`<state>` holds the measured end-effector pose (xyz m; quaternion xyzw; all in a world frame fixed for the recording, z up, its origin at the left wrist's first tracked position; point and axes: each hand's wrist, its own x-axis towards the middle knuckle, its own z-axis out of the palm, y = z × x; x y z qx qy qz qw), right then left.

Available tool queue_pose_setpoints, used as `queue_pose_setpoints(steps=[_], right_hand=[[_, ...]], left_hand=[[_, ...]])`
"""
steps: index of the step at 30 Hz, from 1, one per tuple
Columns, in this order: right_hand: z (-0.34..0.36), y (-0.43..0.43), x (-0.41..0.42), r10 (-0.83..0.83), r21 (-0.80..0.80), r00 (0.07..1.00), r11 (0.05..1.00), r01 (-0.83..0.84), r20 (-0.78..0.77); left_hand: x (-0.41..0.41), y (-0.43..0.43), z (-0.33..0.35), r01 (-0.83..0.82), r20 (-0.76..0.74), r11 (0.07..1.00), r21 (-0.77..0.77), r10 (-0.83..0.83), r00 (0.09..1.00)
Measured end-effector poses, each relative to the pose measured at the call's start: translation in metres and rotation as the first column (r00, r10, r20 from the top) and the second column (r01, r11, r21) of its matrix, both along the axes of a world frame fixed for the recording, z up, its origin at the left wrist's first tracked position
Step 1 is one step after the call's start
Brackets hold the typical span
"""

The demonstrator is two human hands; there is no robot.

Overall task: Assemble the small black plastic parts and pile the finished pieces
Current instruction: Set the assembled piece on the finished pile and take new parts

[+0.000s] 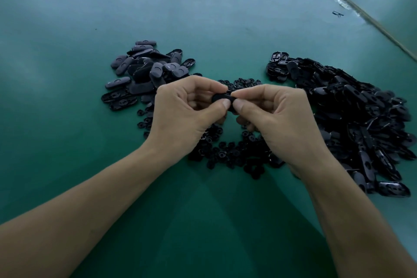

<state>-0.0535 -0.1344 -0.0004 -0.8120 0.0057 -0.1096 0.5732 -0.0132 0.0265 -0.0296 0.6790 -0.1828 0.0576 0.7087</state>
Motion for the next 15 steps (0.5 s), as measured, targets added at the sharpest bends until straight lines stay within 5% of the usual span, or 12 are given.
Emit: queue_pose_setpoints(steps=[4,9,15], right_hand=[[0.004,-0.007,0.012,-0.139,-0.252,0.99,0.958,0.134,-0.005],[0.009,-0.032,0.047,-0.258,-0.723,0.962,0.681,0.119,-0.085],[0.008,-0.044,0.081,-0.322,-0.877,0.92,0.478,-0.045,-0.223]], left_hand=[[0.003,-0.001,-0.002,-0.072,-0.048,0.991,-0.111,0.067,0.997],[0.014,0.0,-0.003,-0.258,-0.22,0.942,-0.217,0.21,0.953],[0.019,0.005,-0.004,-0.33,-0.313,0.921,-0.205,0.258,0.914]])
